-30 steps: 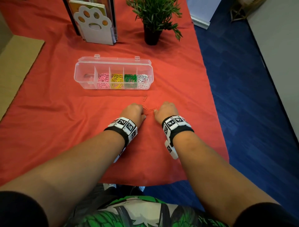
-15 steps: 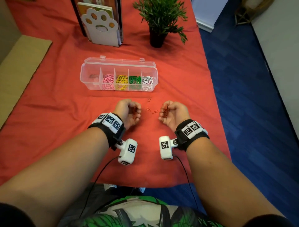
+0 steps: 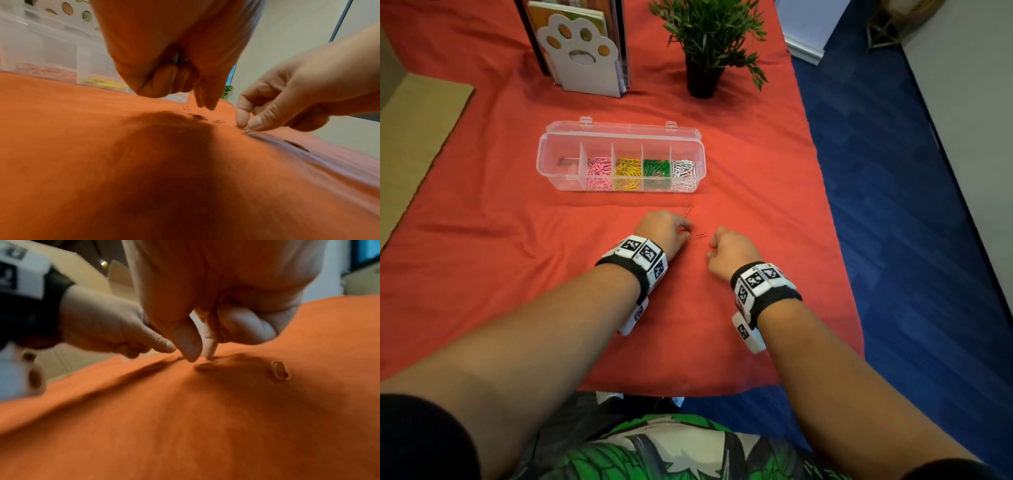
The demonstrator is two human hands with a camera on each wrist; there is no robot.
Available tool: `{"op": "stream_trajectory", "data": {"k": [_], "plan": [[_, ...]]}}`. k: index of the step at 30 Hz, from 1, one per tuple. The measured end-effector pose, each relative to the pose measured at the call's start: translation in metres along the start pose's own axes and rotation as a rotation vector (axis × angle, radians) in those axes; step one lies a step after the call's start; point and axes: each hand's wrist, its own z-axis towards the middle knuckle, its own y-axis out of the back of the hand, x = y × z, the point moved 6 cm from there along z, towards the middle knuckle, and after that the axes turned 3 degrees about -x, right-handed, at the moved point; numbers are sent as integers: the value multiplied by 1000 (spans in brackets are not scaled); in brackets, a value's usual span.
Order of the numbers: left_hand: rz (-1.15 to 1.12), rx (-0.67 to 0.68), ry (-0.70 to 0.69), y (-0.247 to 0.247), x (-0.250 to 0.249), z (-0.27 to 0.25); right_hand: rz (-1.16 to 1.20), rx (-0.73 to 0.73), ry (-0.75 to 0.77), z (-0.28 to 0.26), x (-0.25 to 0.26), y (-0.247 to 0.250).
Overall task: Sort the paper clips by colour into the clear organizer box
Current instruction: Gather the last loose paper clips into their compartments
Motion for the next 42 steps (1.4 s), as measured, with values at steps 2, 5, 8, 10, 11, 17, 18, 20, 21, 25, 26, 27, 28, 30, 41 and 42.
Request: {"op": "stream_trajectory", "data": {"k": [2,5,8,10,11,17,18,20,21,25,26,27,28,30,41,42], "plan": [[87,50,-21,-5,-2,2,-135,-16,66,-5,6,-1],[185,68,-47,-9,-4,1,-232,-28,134,-11,13,0],[184,52,-21,-11,-3,-1,-248,10,131,-13,14,3],[159,34,28,-10,-1,-1,-275,25,131,-13,15,5],[119,16,61,-8,0,-1,-297,23,140,-13,17,5],[-863,185,667,-6,14,-15,-375,42,146,-9,24,5],[-1048,199,730,-5,15,-18,-384,49,142,-8,25,4],[-1247,204,760,-4,19,-19,-375,58,125,-5,24,4],[-1270,198,747,-2,20,-19,-346,73,102,-3,22,5],[-1043,90,644,0,29,-4,347,167,-136,6,6,12],[-869,58,566,3,30,1,699,196,-234,4,2,10],[-696,24,486,5,29,6,1033,219,-311,2,-1,9],[-568,-10,414,8,27,10,1300,247,-361,0,-4,8],[-332,-68,283,14,17,15,1570,287,-395,-2,-6,10],[142,-62,88,3,-9,38,213,-3,-37,26,0,14],[142,-57,88,2,-9,39,160,-28,3,25,4,14]]}}
